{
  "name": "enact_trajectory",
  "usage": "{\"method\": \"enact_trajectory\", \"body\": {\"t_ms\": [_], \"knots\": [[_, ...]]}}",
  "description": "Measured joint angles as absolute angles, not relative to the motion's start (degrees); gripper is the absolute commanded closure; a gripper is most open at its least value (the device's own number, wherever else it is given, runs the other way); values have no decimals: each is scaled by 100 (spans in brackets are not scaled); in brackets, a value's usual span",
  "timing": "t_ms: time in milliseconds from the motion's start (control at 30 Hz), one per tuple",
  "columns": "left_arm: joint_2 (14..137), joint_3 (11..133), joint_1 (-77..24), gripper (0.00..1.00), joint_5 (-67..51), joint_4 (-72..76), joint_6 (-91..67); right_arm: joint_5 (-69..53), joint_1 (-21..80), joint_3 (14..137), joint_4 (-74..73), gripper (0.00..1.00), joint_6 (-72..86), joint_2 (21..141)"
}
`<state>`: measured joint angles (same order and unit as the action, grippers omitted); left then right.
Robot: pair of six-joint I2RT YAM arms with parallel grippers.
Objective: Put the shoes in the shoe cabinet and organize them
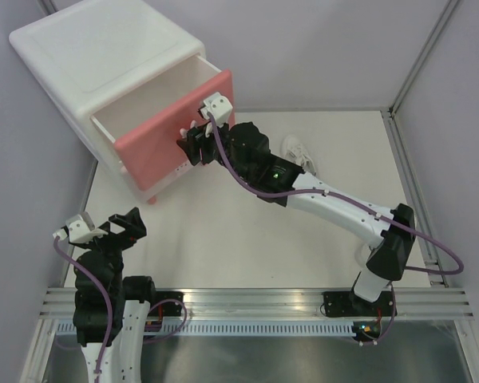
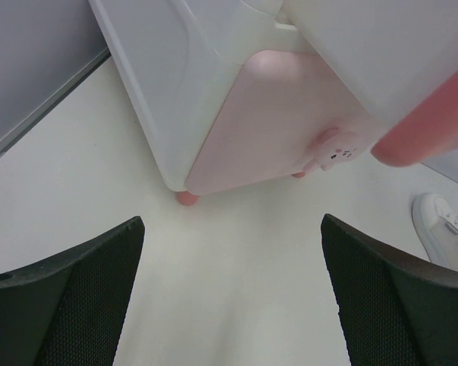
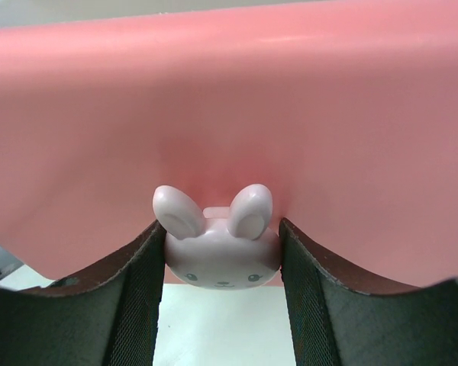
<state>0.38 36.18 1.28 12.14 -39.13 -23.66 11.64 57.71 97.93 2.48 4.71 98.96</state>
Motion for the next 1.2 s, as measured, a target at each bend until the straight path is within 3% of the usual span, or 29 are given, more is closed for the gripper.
{"method": "enact_trajectory", "body": {"t_ms": [533,1200], "knots": [[38,3618,128,1,1214,-3911,-2364,1199,6020,8377,-554,99,683,8136],[38,3618,128,1,1216,-3913,-2364,1208,6167,7522,-1297,97,954,6956]]}}
